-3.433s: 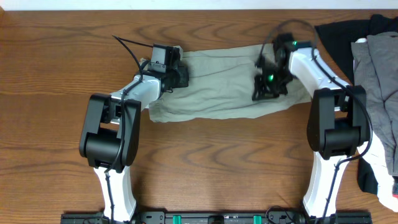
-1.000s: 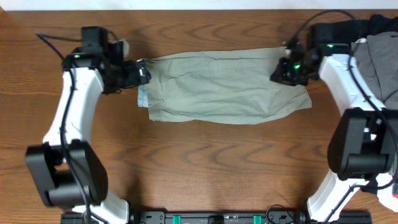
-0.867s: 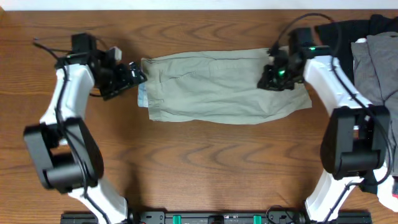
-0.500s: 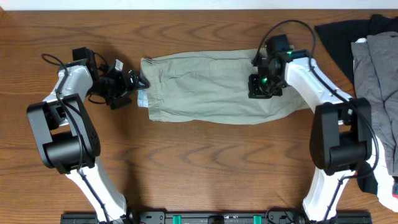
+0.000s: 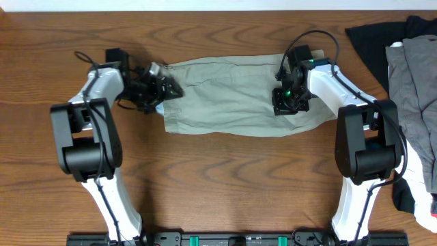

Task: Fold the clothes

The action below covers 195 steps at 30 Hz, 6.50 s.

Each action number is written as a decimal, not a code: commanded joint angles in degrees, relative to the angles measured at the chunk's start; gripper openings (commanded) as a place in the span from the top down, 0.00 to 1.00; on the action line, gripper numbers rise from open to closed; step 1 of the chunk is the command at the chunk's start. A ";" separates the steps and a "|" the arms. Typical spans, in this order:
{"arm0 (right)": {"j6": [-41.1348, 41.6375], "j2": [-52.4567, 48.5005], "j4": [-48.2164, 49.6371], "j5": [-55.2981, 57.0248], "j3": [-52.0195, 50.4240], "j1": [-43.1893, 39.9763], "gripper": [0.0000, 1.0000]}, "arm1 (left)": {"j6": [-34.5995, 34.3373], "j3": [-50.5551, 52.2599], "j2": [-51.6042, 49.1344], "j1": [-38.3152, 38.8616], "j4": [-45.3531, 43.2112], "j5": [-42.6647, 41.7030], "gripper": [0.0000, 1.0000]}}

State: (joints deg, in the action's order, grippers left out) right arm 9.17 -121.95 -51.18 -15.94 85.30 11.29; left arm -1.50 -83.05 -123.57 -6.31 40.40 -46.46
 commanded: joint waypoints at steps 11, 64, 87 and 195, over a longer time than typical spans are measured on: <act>0.46 -0.52 -0.61 0.74 -0.39 0.35 0.98 | -1.16 1.51 -3.82 4.68 0.70 6.84 0.81; -0.90 3.04 -8.79 0.74 9.90 -4.72 0.99 | -14.10 -40.46 -3.67 25.99 27.02 34.93 0.94; -6.54 3.04 -8.59 -2.16 9.90 -4.26 0.97 | -12.28 -40.65 0.13 26.10 27.28 31.21 0.59; -12.41 9.31 0.22 -5.95 9.57 6.75 0.78 | -6.01 -6.05 -1.62 5.55 -0.68 3.28 0.19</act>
State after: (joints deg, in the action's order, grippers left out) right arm -4.32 -112.46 -50.96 -21.96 94.72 18.17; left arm -8.73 -89.27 -124.53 -1.17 40.53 -36.40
